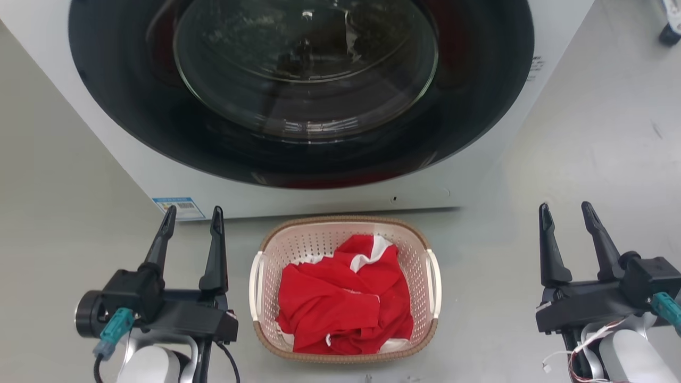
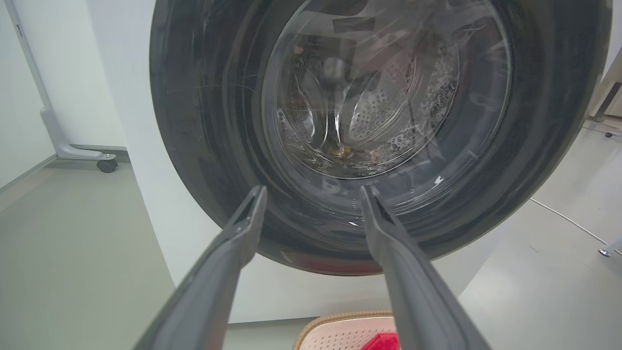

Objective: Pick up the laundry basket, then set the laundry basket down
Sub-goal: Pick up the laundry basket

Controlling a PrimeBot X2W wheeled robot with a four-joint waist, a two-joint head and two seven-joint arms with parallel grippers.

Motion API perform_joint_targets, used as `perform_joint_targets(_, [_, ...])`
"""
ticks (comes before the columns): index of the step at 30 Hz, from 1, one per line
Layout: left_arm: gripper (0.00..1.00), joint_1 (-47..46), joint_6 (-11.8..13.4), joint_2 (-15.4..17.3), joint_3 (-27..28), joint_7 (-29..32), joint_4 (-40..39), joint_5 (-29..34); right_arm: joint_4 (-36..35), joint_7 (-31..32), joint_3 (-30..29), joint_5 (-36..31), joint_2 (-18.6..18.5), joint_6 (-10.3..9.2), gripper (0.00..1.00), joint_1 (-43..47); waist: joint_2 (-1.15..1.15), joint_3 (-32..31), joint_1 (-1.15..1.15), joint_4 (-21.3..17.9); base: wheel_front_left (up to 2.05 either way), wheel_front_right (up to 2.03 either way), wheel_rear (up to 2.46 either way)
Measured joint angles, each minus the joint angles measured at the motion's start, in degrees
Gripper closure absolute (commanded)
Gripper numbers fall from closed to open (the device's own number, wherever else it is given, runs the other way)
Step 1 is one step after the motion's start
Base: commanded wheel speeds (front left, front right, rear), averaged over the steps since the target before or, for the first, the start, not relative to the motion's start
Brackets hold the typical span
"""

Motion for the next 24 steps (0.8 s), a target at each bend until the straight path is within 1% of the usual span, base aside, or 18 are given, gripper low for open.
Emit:
perform_joint_targets(15, [0.00,-7.13,-0.10,-1.32,0.47,0.00,0.49,-0.02,0.34,-0.01,-0.27,-0.42,0.59,0.51,0.00,-5.82,0.00,10.45,0.00,0.03,0.00,0.00,0.00])
perform_joint_targets(24, [0.00,-11.37,-0.69,-1.59,1.02,0.00,2.75,-0.87,1.46,-0.15,-0.57,-0.43,0.98,1.00,0.00,-9.33,0.00,16.42,0.00,0.18,0.00,0.00,0.00])
